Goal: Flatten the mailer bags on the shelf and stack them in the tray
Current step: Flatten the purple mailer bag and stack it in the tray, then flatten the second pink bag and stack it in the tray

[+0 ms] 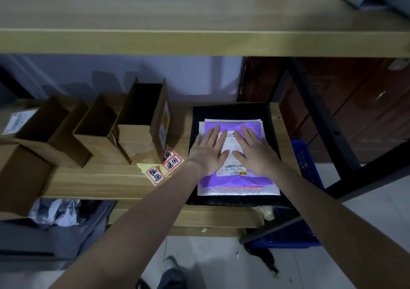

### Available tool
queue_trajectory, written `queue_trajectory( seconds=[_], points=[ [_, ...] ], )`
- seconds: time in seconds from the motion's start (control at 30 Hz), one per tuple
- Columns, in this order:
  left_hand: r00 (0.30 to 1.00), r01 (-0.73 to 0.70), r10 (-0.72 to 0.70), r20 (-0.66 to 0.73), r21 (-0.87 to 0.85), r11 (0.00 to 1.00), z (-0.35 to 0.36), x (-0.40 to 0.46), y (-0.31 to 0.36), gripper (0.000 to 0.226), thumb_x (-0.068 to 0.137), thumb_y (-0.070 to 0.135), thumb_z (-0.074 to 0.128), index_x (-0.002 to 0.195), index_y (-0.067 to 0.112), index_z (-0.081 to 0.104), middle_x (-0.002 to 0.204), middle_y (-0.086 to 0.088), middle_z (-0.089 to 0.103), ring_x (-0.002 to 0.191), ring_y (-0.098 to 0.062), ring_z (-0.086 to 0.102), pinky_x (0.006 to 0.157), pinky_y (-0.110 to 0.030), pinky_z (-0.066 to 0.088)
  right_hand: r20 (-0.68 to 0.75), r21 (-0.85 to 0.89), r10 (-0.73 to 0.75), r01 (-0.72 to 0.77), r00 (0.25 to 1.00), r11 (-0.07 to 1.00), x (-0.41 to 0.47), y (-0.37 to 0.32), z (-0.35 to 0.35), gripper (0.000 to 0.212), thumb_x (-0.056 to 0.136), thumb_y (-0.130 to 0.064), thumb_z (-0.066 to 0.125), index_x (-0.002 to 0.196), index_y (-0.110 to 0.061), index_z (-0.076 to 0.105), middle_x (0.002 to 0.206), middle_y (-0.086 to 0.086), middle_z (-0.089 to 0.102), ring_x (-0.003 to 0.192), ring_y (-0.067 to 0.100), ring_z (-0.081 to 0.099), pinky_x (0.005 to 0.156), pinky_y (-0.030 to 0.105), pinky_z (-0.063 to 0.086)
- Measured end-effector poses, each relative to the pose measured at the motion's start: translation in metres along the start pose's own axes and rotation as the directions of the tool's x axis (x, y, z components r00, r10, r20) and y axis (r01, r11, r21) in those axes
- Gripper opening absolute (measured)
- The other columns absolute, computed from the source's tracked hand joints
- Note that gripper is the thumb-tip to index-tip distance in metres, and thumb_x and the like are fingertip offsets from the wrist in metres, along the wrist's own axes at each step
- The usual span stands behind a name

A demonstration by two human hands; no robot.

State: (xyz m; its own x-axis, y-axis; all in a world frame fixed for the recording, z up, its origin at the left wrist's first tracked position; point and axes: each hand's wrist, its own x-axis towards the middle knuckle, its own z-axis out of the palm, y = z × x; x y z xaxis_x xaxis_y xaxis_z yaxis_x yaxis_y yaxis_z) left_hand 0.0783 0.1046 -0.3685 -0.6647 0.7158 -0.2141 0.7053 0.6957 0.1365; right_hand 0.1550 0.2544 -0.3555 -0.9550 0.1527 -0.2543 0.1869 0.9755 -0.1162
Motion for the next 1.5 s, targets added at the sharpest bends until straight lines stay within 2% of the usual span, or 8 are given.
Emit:
queue_trajectory(
  seconds=[0.13, 0.53, 0.7, 0.8, 0.87, 0.97, 1.17, 1.5],
  points=[
    [0.985, -0.096, 0.092, -0.147, -0.025, 0.995, -0.022, -0.017, -0.008, 0.060, 0.100, 0.046, 0.021, 0.148, 0.031, -0.011, 0.157, 0.002, -0.020, 0.145, -0.014, -0.014, 0.117, -0.039, -0.007, -0.074, 0.081, -0.062, 0.068, 0.995, 0.994, -0.013, 0.000, -0.028, 0.056, 0.099, -0.033, 0.036, 0.149, -0.015, 0.019, 0.160, 0.006, -0.006, 0.147, 0.023, -0.003, 0.117, 0.049, 0.014],
    [0.913, -0.215, 0.235, -0.334, 0.095, 0.972, -0.118, -0.128, -0.026, 0.067, 0.091, 0.060, 0.020, 0.148, 0.034, -0.004, 0.160, 0.005, 0.002, 0.146, -0.017, 0.013, 0.118, -0.036, 0.016, -0.269, -0.040, -0.264, 0.263, 0.926, 0.964, -0.108, -0.042, -0.119, 0.056, 0.097, -0.037, 0.038, 0.149, -0.027, 0.019, 0.160, -0.007, 0.000, 0.146, 0.012, 0.009, 0.117, 0.033, 0.022],
    [0.840, -0.246, 0.288, -0.459, 0.149, 0.958, -0.170, -0.205, -0.024, 0.066, 0.092, 0.059, 0.023, 0.150, 0.032, 0.008, 0.159, 0.008, 0.013, 0.145, -0.010, 0.016, 0.117, -0.030, 0.020, -0.340, -0.126, -0.403, 0.383, 0.850, 0.915, -0.157, -0.082, -0.161, 0.054, 0.097, -0.043, 0.033, 0.148, -0.032, 0.021, 0.156, -0.011, 0.019, 0.142, 0.006, 0.021, 0.111, 0.024, 0.023],
    [0.797, -0.233, 0.287, -0.532, 0.168, 0.958, -0.198, -0.245, -0.024, 0.062, 0.094, 0.056, 0.029, 0.150, 0.035, 0.012, 0.157, 0.011, 0.019, 0.141, -0.007, 0.024, 0.111, -0.026, 0.027, -0.466, -0.196, -0.486, 0.450, 0.739, 0.871, -0.184, -0.108, -0.191, 0.050, 0.092, -0.044, 0.033, 0.137, -0.027, 0.045, 0.129, -0.008, 0.057, 0.116, 0.010, 0.052, 0.092, 0.027, 0.040],
    [0.758, -0.207, 0.275, -0.592, 0.182, 0.961, -0.219, -0.264, -0.025, 0.059, 0.094, 0.054, 0.031, 0.148, 0.034, 0.020, 0.149, 0.011, 0.034, 0.131, -0.008, 0.037, 0.104, -0.026, 0.035, -0.540, -0.218, -0.522, 0.489, 0.660, 0.845, -0.194, -0.124, -0.211, 0.043, 0.090, -0.042, 0.036, 0.123, -0.023, 0.057, 0.105, -0.008, 0.066, 0.099, 0.014, 0.059, 0.080, 0.029, 0.044],
    [0.683, -0.181, 0.260, -0.683, 0.186, 0.966, -0.249, -0.280, -0.030, 0.056, 0.093, 0.048, 0.036, 0.145, 0.026, 0.032, 0.134, 0.005, 0.050, 0.118, -0.012, 0.046, 0.094, -0.021, 0.034, -0.620, -0.209, -0.524, 0.520, 0.584, 0.828, -0.200, -0.145, -0.242, 0.038, 0.088, -0.040, 0.038, 0.114, -0.021, 0.060, 0.097, -0.005, 0.064, 0.096, 0.019, 0.060, 0.080, 0.037, 0.048],
    [0.607, -0.112, 0.209, -0.767, 0.178, 0.978, -0.299, -0.283, -0.055, 0.057, 0.092, 0.052, 0.033, 0.146, 0.033, 0.027, 0.138, 0.006, 0.045, 0.121, -0.013, 0.043, 0.093, -0.023, 0.034, -0.717, -0.165, -0.481, 0.547, 0.505, 0.821, -0.184, -0.179, -0.296, 0.039, 0.088, -0.039, 0.044, 0.118, -0.019, 0.059, 0.108, -0.004, 0.064, 0.103, 0.017, 0.058, 0.089, 0.038, 0.047],
    [0.621, 0.098, 0.055, -0.782, 0.147, 0.984, -0.337, -0.272, -0.168, 0.061, 0.088, 0.058, 0.027, 0.145, 0.035, 0.029, 0.150, 0.009, 0.033, 0.133, -0.011, 0.035, 0.104, -0.030, 0.029, -0.646, -0.264, -0.563, 0.541, 0.515, 0.798, -0.092, -0.267, -0.346, 0.044, 0.093, -0.043, 0.043, 0.134, -0.028, 0.044, 0.125, -0.011, 0.053, 0.119, 0.012, 0.044, 0.097, 0.032, 0.037]
  ],
)
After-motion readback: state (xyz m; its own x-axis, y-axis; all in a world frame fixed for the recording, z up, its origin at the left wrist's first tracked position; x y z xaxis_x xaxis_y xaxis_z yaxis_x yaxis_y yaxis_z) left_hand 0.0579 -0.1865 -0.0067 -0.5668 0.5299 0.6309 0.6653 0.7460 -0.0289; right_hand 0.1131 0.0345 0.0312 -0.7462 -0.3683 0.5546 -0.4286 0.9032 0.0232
